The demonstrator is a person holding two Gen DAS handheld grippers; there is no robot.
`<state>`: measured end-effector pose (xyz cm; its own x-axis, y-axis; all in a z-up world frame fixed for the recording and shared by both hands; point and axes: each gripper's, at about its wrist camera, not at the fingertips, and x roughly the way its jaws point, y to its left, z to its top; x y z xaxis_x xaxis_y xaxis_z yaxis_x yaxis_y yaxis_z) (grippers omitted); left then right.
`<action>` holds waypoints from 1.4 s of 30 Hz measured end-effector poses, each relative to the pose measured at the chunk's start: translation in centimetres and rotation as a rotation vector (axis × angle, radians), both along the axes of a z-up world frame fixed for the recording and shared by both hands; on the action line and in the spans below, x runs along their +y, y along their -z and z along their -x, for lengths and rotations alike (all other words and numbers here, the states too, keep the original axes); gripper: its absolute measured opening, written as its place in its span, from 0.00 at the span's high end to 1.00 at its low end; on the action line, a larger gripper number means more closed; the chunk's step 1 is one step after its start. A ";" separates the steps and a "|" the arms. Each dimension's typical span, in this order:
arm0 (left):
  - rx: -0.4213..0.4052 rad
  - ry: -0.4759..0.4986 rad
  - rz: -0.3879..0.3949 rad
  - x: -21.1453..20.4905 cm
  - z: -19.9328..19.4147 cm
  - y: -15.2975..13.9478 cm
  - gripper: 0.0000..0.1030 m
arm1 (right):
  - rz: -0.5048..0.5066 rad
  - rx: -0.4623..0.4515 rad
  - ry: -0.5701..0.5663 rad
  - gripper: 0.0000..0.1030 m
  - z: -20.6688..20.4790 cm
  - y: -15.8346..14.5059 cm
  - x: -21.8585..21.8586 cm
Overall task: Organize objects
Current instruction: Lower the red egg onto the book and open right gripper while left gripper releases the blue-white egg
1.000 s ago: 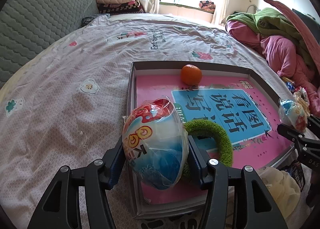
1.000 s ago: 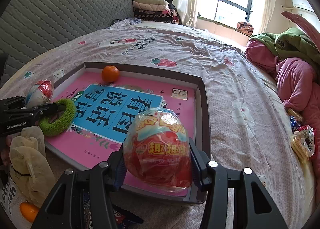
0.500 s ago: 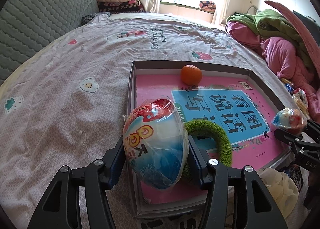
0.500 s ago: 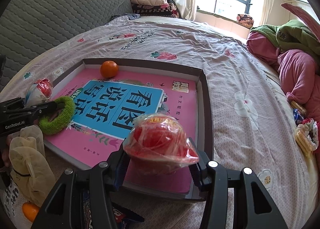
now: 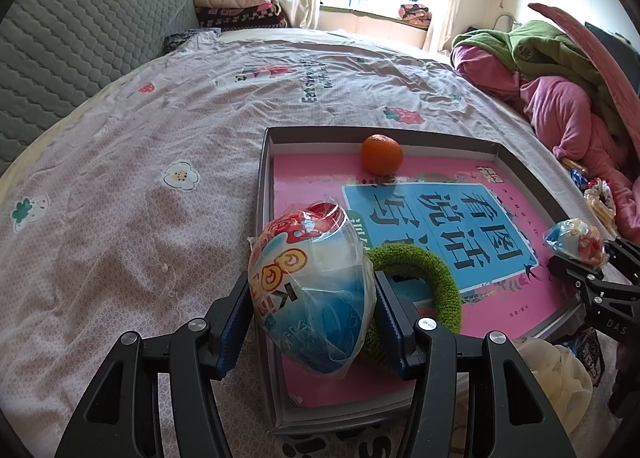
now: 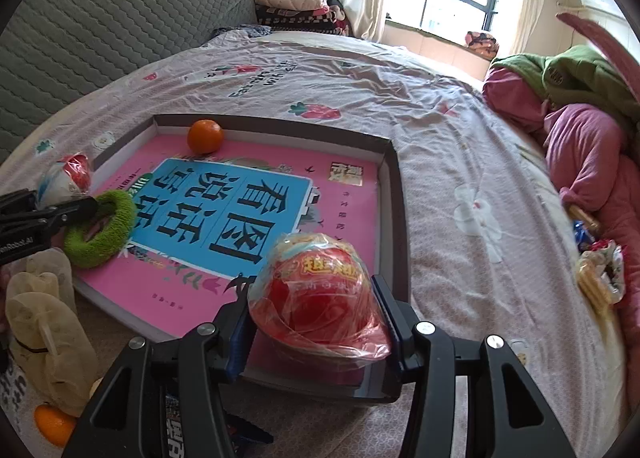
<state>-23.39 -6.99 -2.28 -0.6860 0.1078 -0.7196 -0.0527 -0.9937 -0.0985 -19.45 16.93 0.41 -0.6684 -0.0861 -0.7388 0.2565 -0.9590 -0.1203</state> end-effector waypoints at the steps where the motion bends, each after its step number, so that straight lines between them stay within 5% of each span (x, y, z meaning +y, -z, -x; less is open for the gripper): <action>1: 0.001 0.000 -0.001 -0.1 0.0 -0.1 0.44 | -0.007 0.002 0.005 0.49 0.0 0.0 0.0; 18: 0.023 -0.006 -0.019 -0.3 -0.4 -1.1 0.43 | 0.082 -0.012 0.010 0.43 0.2 -0.3 0.8; 42: 0.067 0.004 -0.015 -0.1 -1.4 -2.5 0.42 | 0.068 0.052 -0.017 0.41 -0.7 -1.8 0.3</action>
